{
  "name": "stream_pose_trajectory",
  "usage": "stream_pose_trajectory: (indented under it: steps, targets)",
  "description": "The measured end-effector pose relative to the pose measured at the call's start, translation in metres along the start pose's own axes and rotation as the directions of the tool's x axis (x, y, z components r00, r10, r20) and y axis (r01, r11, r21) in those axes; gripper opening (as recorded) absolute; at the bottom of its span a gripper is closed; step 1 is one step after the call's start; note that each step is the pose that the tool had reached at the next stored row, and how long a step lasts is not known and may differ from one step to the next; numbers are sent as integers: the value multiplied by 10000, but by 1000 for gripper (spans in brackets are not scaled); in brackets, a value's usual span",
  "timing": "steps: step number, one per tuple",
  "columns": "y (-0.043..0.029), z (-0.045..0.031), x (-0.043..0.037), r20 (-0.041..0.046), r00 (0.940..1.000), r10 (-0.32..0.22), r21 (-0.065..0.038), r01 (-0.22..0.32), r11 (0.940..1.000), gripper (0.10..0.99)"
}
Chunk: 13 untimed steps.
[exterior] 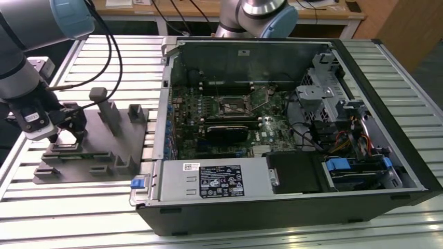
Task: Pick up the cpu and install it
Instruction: 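Pick up the cpu and move it towards the insertion slot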
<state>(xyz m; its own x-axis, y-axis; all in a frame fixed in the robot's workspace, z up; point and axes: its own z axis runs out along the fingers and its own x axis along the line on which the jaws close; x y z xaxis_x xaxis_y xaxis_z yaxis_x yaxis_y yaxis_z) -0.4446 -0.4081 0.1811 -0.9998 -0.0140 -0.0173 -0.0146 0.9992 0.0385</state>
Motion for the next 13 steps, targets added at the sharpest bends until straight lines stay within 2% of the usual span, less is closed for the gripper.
stream_pose_trajectory:
  steps: [6,7,8,13]
  targets:
    - [0,2,0,1,10000,0,0,0,10000,647]
    - [0,3,0,2,10000,0,0,0,10000,631]
    - [0,3,0,1,10000,0,0,0,10000,569]
    - [0,5,0,1,10000,0,0,0,10000,545]
